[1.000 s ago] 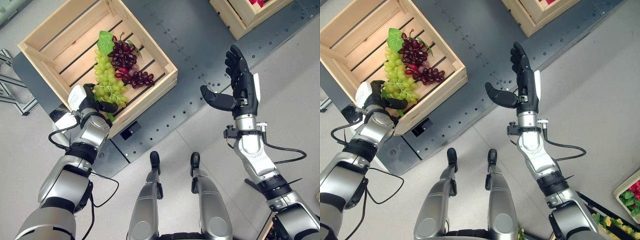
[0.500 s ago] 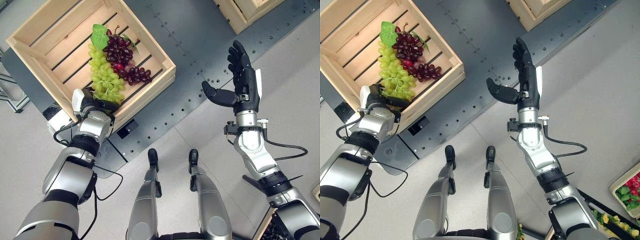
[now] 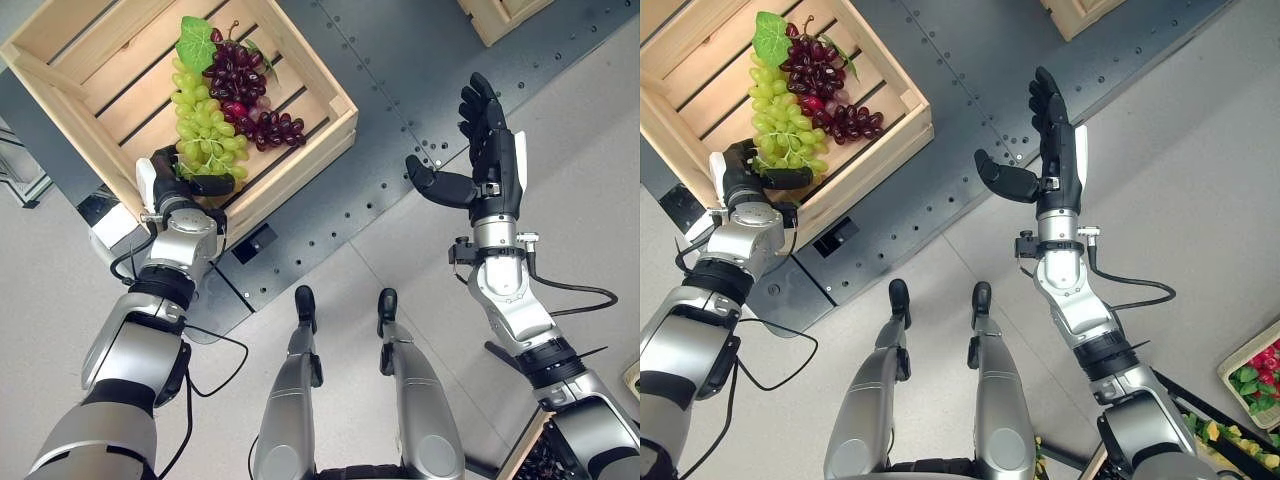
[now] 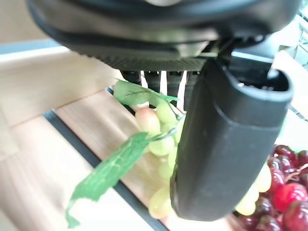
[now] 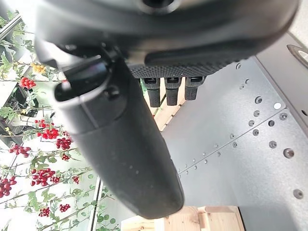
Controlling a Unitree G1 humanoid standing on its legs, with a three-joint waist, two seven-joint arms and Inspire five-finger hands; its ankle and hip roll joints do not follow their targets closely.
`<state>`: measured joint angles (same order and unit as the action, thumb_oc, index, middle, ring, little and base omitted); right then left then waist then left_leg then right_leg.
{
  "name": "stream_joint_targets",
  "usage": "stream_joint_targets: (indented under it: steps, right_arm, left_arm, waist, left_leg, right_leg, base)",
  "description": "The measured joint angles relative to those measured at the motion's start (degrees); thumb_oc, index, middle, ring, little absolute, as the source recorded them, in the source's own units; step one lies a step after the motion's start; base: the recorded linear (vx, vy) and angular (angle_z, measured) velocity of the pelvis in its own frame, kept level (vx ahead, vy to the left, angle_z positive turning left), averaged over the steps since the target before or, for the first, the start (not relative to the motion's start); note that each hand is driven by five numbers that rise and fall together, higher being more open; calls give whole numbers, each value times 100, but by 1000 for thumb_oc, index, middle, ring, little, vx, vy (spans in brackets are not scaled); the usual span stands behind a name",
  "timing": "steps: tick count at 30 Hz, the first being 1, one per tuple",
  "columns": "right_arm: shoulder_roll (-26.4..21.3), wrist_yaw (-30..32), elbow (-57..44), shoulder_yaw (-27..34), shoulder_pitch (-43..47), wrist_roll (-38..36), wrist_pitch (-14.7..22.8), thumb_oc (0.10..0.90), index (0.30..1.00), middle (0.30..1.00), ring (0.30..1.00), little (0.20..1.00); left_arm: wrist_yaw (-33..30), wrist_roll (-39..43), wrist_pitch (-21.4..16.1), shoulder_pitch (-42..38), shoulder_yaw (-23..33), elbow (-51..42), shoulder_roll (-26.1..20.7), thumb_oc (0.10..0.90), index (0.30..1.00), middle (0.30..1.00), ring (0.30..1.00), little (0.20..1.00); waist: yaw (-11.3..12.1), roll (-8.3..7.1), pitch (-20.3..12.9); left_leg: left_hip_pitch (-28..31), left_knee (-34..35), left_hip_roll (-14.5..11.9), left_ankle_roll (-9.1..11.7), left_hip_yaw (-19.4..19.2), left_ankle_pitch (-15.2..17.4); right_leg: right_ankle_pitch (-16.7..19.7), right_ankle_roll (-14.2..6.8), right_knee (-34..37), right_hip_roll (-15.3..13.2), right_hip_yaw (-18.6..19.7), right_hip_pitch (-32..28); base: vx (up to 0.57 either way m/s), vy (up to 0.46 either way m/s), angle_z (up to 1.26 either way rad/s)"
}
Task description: Pick up the fruits from the basket on one side to the basket on the other side
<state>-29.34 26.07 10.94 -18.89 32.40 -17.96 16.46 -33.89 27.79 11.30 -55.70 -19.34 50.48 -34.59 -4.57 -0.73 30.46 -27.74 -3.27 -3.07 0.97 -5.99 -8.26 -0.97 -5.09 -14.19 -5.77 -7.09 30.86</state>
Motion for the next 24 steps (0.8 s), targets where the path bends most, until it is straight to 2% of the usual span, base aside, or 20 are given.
stream_joint_targets:
  steps: [5, 8, 17, 24]
  right_arm:
    - [-1, 0, -1, -1, 0, 3, 1, 800, 900, 900, 900, 900]
    - [3, 1, 1, -1, -21, 3, 0, 800, 900, 900, 900, 900]
    - [12, 2, 1, -5, -4, 3, 1, 800, 900, 900, 900, 900]
    - [12, 9, 1, -10, -15, 0, 1, 800, 900, 900, 900, 900]
  left_arm:
    - [-58, -15, -315, 0, 29, -27, 6, 400, 300, 300, 300, 300]
    - [-176, -85, -648, -1, 97, -63, -17, 400, 300, 300, 300, 300]
    - [-112, -110, -684, -12, 96, -67, -51, 400, 300, 300, 300, 300]
    - [6, -283, -666, -46, 10, 295, -64, 400, 300, 300, 300, 300]
  waist:
    - [5, -74, -4]
    - [-14, -152, 0]
    - [-39, -161, -2]
    - [-118, -227, -1]
  left_leg:
    - [-45, 0, 1, -50, -67, -43]
    - [-100, 15, 10, -64, -71, -72]
    - [-76, 25, 17, -103, -74, -99]
    - [172, 64, 16, -107, -96, -102]
  right_leg:
    - [15, -22, -1, -25, -2, 44]
    - [63, 3, 31, -29, -4, 78]
    - [69, 7, 31, -37, -12, 50]
    - [74, 11, 56, -32, 3, -174]
  base:
    - [0, 0, 0]
    - [0, 0, 0]
    - [0, 0, 0]
    - [-1, 2, -1]
